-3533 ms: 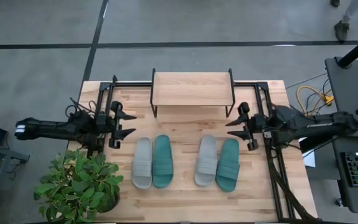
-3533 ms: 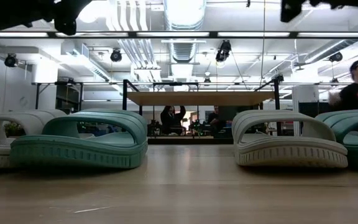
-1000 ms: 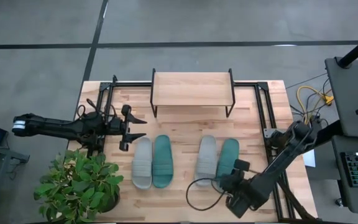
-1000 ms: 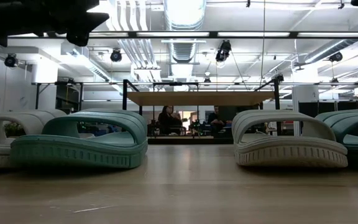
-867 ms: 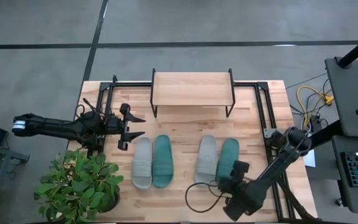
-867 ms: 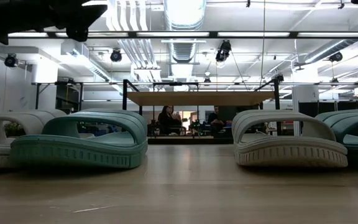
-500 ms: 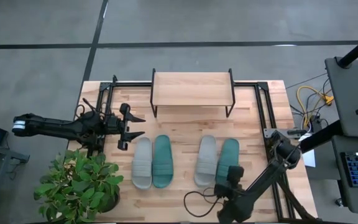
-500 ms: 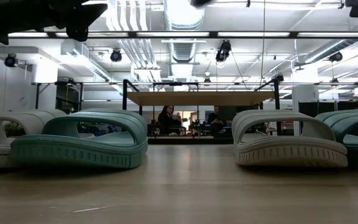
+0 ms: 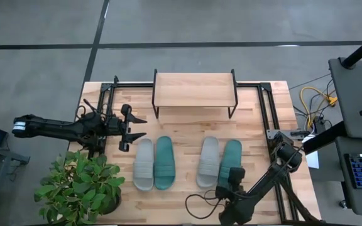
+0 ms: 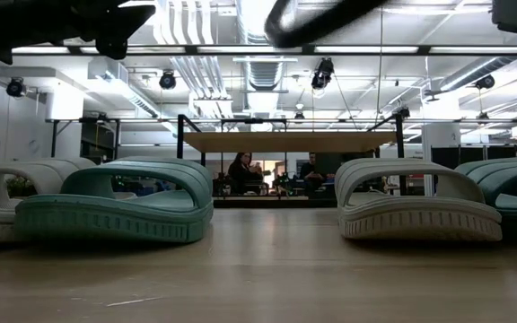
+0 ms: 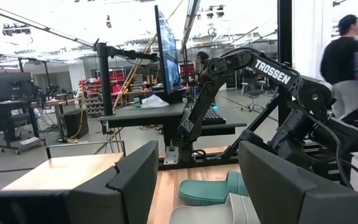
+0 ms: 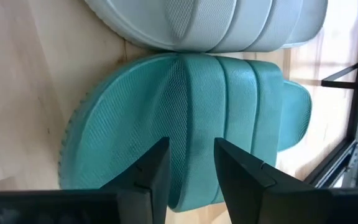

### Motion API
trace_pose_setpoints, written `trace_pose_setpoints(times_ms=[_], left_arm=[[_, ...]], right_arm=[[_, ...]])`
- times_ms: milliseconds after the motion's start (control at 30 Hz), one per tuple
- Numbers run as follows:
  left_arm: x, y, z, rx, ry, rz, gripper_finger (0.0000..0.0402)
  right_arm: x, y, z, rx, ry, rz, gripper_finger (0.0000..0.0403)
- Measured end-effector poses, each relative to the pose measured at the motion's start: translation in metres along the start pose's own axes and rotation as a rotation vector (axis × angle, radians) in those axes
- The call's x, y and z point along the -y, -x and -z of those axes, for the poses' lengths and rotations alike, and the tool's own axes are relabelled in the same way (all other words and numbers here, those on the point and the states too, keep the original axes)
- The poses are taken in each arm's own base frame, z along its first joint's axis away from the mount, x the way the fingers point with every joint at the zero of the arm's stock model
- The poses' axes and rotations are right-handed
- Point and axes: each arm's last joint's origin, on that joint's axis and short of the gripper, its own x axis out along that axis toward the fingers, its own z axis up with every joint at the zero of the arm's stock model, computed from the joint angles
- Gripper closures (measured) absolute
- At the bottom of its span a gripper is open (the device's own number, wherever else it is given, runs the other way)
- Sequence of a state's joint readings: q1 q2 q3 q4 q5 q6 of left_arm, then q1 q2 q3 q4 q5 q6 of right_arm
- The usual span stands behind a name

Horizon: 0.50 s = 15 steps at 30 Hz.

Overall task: Pick and place slides into the shelf
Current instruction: Put the right green slide on the shelf

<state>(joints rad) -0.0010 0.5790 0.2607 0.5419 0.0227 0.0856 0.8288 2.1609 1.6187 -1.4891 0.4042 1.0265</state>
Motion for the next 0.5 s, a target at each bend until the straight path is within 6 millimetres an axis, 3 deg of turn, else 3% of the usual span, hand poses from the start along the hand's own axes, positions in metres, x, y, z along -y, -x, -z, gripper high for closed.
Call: trace_pose_setpoints(times_ms=[500], left_arm=[[0.0001, -0.0004, 0.0005, -0.003, 0.000, 0.001, 0.0194]], right_arm=[[0.0012, -0.0092, 0.0037, -0.008, 0.074, 0.043, 0.0299]])
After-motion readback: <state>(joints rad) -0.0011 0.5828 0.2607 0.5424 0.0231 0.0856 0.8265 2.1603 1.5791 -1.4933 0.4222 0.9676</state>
